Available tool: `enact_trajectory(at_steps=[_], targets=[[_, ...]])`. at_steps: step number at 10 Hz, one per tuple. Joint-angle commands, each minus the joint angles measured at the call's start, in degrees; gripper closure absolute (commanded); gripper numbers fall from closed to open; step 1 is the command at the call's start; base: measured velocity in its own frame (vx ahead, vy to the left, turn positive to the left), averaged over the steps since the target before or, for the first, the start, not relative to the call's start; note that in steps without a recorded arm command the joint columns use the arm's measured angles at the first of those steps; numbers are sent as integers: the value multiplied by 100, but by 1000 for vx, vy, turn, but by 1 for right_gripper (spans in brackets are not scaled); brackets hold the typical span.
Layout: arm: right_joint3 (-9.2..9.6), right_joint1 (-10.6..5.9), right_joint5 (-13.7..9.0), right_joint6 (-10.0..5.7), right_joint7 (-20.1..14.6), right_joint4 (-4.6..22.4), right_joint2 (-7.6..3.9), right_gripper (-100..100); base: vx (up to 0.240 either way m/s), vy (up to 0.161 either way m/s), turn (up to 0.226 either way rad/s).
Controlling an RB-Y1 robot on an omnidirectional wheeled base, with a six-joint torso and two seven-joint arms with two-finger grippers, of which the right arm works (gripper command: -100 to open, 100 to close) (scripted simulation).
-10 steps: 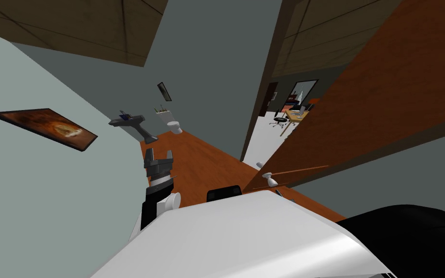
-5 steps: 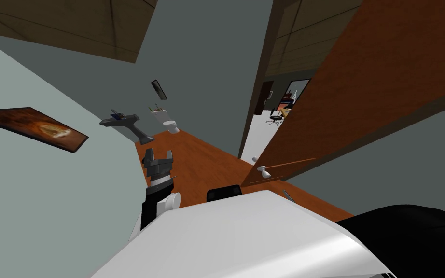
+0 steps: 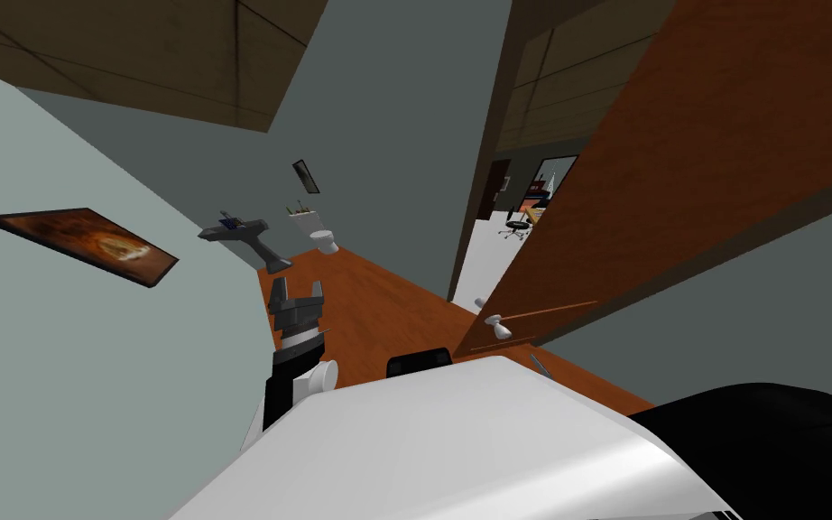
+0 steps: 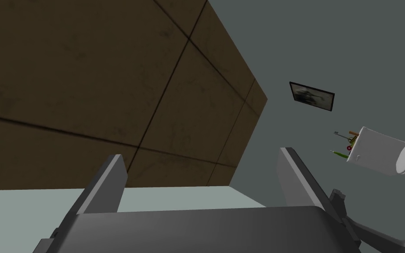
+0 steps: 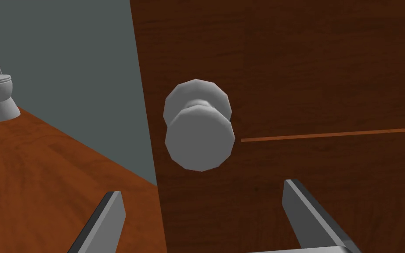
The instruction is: Pull the door open
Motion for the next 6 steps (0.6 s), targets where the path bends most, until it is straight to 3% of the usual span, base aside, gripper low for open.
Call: enact_trajectory(at_steps=[1, 3, 4, 5, 6], targets=[[-17, 50, -18, 88, 18, -164, -45, -100, 198, 14, 24], [-67, 0, -74, 51, -36, -175, -81, -100, 249, 32, 57], [-54, -26, -59, 44, -41, -95, -58, -100, 98, -5, 14], [-54, -26, -59, 44, -41, -95, -58, 100, -7, -1, -9], [-54, -26, -59, 44, -41, -95, -58, 100, -32, -10, 9]])
